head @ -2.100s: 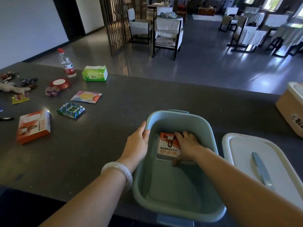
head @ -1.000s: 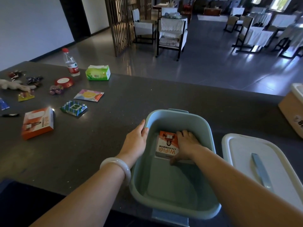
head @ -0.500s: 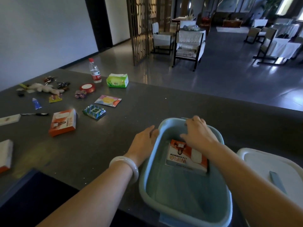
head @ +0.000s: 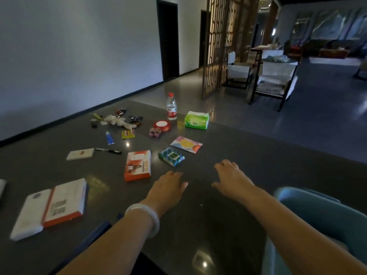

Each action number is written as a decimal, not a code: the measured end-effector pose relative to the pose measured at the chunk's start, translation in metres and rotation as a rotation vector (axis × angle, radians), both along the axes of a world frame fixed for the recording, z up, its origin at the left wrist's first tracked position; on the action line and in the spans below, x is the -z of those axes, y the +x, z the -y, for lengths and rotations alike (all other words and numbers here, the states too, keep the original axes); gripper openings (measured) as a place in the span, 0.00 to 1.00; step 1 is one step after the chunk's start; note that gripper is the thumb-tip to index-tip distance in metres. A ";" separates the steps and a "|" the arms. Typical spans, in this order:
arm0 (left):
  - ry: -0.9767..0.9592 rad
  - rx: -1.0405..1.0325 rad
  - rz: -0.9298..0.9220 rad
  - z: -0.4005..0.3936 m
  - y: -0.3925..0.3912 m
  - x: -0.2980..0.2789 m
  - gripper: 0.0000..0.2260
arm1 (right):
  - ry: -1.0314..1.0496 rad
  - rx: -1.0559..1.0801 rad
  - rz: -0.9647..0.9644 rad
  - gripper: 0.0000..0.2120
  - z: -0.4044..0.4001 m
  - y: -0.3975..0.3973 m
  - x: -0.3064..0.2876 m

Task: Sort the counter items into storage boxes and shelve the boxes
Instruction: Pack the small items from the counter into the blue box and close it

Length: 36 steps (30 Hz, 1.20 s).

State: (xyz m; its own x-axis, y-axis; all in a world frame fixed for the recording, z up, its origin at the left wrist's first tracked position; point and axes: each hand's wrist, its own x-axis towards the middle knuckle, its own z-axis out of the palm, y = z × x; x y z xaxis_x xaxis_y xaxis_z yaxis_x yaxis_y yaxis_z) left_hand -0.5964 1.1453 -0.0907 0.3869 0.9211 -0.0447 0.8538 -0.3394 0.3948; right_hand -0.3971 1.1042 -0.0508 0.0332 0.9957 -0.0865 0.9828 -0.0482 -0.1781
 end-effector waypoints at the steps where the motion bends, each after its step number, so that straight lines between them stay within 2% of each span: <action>1: 0.010 -0.011 -0.017 -0.013 -0.016 0.001 0.21 | -0.023 -0.003 -0.003 0.28 -0.016 -0.015 0.002; 5: 0.042 -0.098 -0.045 -0.065 -0.086 0.010 0.21 | -0.077 -0.017 -0.051 0.29 -0.082 -0.079 0.013; 8: -0.009 -0.158 -0.038 -0.097 -0.133 0.020 0.21 | -0.117 -0.012 -0.104 0.31 -0.121 -0.125 0.026; 12: -0.070 -0.194 -0.075 -0.126 -0.174 0.037 0.20 | -0.177 0.035 -0.221 0.38 -0.156 -0.173 0.049; 16: -0.082 -0.241 -0.076 -0.131 -0.187 0.061 0.25 | -0.221 0.188 -0.277 0.47 -0.180 -0.210 0.074; 19: -0.074 -0.301 -0.110 -0.125 -0.190 0.078 0.30 | -0.240 0.280 -0.266 0.54 -0.196 -0.234 0.091; 24: -0.066 -0.344 -0.147 -0.115 -0.195 0.098 0.35 | -0.202 0.355 -0.129 0.62 -0.209 -0.262 0.107; 29: -0.020 -0.328 -0.161 -0.114 -0.200 0.108 0.35 | -0.166 0.350 -0.155 0.61 -0.207 -0.263 0.113; 36: -0.049 -0.355 -0.112 -0.104 -0.204 0.105 0.34 | -0.258 0.193 -0.113 0.56 -0.192 -0.251 0.111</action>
State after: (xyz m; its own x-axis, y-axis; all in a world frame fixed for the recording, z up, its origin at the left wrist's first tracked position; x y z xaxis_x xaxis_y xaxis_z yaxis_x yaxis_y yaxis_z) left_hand -0.8004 1.2489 -0.1954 0.0339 0.9926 -0.1164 0.9536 0.0027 0.3010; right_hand -0.6479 1.2957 -0.1621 0.1942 0.9169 -0.3486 0.9260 -0.2887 -0.2434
